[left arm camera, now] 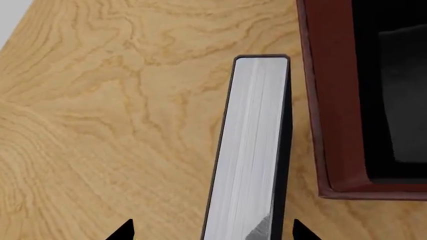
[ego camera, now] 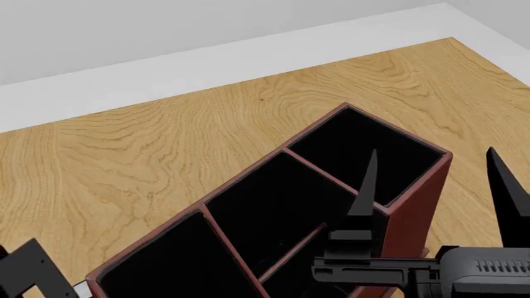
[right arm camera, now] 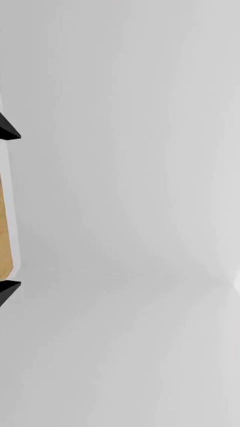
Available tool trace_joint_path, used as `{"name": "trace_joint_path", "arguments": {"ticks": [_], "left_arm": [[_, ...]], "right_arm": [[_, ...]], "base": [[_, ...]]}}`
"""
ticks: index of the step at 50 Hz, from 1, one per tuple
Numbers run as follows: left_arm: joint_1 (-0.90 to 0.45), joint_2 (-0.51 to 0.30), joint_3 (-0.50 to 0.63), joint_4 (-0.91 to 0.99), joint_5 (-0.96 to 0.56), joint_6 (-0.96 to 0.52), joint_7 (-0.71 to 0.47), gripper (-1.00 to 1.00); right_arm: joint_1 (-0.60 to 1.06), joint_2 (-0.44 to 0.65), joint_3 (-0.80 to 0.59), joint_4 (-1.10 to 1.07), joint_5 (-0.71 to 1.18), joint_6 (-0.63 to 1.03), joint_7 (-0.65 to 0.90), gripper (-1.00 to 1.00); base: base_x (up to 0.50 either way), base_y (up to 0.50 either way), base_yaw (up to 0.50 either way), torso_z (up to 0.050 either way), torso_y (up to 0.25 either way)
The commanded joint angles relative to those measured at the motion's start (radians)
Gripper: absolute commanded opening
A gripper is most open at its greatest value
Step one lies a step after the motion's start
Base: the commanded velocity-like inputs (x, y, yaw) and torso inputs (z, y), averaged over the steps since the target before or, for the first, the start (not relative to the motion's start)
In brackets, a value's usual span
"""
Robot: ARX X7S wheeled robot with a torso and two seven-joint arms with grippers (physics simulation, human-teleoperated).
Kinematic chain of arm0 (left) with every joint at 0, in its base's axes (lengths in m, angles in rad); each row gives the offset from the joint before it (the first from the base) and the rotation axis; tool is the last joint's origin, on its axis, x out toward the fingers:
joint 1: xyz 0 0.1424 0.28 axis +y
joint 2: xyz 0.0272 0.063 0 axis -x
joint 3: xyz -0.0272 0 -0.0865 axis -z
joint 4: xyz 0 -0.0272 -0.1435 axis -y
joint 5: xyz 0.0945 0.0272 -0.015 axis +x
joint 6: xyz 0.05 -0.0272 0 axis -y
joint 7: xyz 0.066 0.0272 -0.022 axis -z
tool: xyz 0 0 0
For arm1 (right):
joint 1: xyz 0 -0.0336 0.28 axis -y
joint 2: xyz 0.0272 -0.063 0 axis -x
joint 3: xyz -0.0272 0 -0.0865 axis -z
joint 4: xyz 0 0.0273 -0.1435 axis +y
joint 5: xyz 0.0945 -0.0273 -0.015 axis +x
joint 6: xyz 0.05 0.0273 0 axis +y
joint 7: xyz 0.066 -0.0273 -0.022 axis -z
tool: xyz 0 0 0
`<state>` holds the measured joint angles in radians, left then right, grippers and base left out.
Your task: Pick up the book and place it in the back compartment of the caddy.
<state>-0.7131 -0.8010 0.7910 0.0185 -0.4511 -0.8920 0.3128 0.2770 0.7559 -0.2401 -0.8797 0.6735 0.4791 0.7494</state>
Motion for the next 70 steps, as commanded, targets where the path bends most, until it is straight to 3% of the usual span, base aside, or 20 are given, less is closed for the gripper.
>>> {"name": "trace_joint_path", "arguments": {"ticks": [1, 27, 28, 51, 70], "left_arm": [[-0.007, 0.024, 0.019, -0.035, 0.017, 0.01, 0.003, 1.0], [-0.009, 0.074, 0.035, -0.14, 0.049, 0.058, -0.009, 1.0], [-0.01, 0.078, 0.028, -0.144, 0.045, 0.058, -0.013, -1.0], [-0.021, 0.081, 0.007, -0.163, 0.112, 0.138, -0.103, -1.0], [0.001, 0.052, -0.091, -0.189, 0.071, 0.139, -0.174, -1.0]], "right_arm": [[-0.001, 0.002, -0.003, -0.003, 0.0, 0.0, 0.003, 1.0], [0.003, 0.004, -0.009, 0.005, 0.0, -0.006, 0.002, 1.0], [0.002, 0.005, -0.009, 0.005, 0.0, -0.007, 0.002, 1.0], [0.014, 0.001, -0.023, 0.012, -0.001, -0.005, 0.0, 1.0], [0.034, -0.005, -0.047, 0.017, -0.007, 0.006, -0.003, 1.0]], "base": [[0.0, 0.0, 0.0, 0.0, 0.0], [0.0, 0.0, 0.0, 0.0, 0.0], [0.0, 0.0, 0.0, 0.0, 0.0], [0.0, 0.0, -0.01, 0.0, -0.006], [0.0, -0.01, -0.01, 0.0, -0.008]]}}
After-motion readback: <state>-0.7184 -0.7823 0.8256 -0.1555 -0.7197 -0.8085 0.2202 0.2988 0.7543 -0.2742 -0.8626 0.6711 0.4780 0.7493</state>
